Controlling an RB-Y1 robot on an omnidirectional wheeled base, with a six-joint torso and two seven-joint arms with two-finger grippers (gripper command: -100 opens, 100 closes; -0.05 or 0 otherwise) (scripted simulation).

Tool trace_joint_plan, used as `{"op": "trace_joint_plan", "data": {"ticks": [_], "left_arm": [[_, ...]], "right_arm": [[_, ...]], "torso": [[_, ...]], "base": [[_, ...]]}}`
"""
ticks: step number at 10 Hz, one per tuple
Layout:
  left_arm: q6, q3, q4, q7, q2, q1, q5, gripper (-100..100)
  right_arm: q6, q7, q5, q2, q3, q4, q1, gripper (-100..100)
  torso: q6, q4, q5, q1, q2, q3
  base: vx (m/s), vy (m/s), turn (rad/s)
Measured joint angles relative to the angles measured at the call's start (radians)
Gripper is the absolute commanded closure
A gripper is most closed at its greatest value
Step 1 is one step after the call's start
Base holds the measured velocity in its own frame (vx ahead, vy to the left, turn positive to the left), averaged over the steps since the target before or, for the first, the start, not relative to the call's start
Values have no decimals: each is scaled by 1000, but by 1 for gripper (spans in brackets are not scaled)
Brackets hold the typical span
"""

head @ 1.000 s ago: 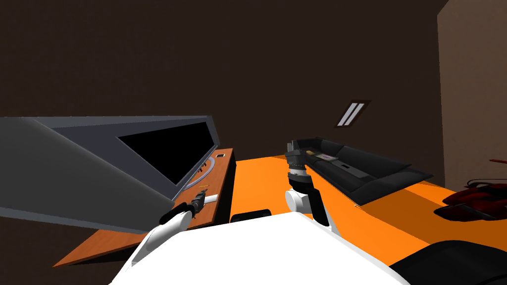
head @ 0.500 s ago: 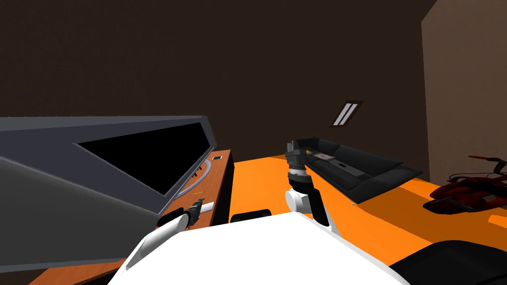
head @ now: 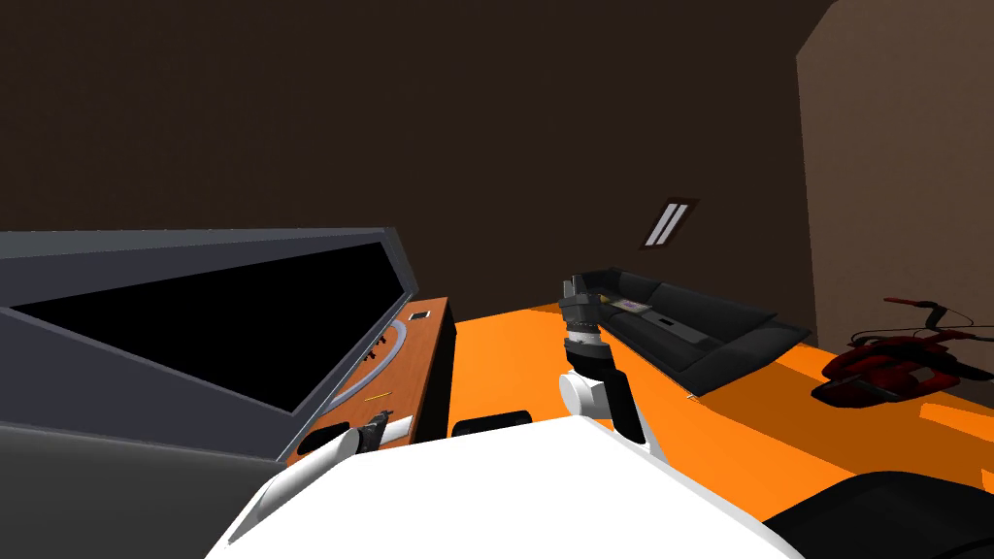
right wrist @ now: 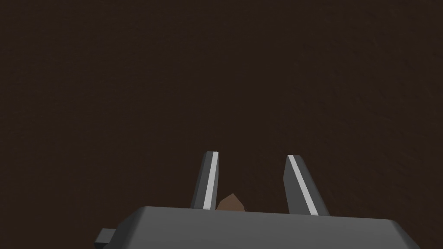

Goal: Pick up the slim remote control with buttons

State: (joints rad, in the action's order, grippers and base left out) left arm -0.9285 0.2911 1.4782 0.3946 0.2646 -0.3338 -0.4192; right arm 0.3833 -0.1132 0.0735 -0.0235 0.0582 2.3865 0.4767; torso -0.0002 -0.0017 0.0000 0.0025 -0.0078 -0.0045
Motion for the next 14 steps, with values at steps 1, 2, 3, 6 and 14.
{"op": "trace_joint_plan", "data": {"ticks": [1,2,3,6,14], "left_arm": [[-24,7,-11,13,2,1,-1,-100],[-46,15,-44,25,3,7,-1,-100],[-63,21,-56,35,7,9,-5,-100],[-142,49,-104,77,12,4,-12,-100],[-137,47,-230,100,10,41,-4,-100]], "right_arm": [[0,0,0,0,0,0,0,0],[0,0,0,0,0,0,0,0],[0,0,0,0,0,0,0,0],[0,0,0,0,0,0,0,0],[0,0,0,0,0,0,0,0]], "torso": [[0,0,0,0,1,0],[0,0,0,0,2,1],[0,1,0,-1,4,2],[0,0,0,1,2,1],[0,2,-1,-3,9,5]], "base": [[95,31,-72],[61,23,-33],[78,31,-64],[95,53,-69],[11,2,-19]]}}
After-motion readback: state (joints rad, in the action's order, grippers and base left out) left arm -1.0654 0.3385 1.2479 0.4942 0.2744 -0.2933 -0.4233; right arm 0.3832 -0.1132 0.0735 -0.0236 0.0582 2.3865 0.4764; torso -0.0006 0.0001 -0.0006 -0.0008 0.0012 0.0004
